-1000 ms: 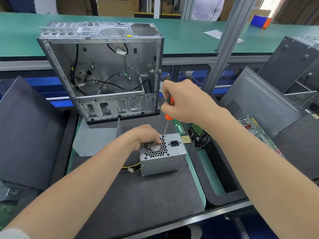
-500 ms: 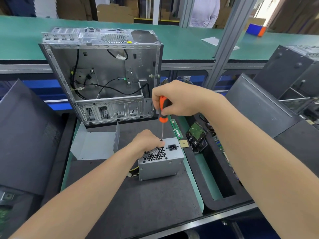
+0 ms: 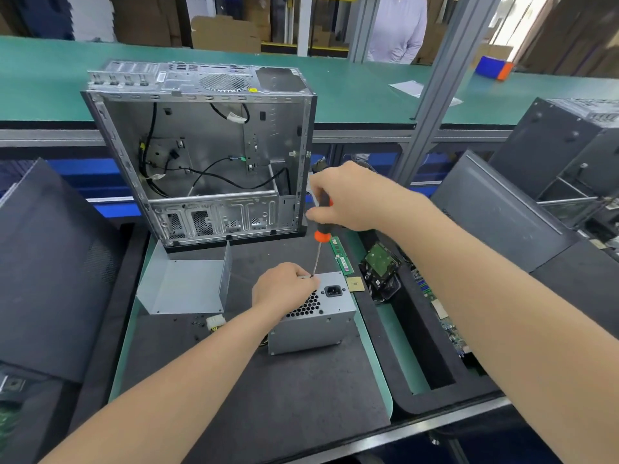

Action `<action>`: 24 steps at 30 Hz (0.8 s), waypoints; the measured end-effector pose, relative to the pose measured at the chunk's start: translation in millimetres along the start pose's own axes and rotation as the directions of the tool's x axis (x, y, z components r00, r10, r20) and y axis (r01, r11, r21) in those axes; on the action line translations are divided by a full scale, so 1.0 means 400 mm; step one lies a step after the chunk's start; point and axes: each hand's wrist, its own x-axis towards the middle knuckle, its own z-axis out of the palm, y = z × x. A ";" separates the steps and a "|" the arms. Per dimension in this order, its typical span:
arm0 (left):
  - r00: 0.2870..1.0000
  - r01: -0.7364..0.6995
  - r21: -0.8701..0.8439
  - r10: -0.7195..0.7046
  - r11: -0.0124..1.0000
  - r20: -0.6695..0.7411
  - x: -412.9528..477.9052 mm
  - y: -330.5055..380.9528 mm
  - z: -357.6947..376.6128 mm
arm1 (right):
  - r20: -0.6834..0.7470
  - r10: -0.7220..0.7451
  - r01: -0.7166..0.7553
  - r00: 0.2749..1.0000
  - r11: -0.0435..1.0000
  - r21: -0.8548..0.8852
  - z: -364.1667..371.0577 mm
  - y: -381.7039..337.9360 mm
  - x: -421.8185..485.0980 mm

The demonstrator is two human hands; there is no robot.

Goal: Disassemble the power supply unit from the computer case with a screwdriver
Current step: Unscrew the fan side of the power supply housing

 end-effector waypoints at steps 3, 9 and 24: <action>0.999 -0.022 0.012 0.023 1.000 -0.040 -0.006 -0.007 0.004 | 0.083 -0.165 0.158 0.983 0.983 0.093 -0.030 0.031 -0.007; 0.975 -0.104 0.036 0.109 0.994 -0.195 -0.030 -0.012 0.022 | 0.092 -0.302 0.290 0.949 0.949 0.128 -0.029 0.041 -0.017; 0.911 -0.367 -0.122 0.331 0.922 -0.246 -0.009 -0.013 0.014 | -0.117 -0.041 0.028 0.992 0.994 -0.110 0.021 -0.062 -0.021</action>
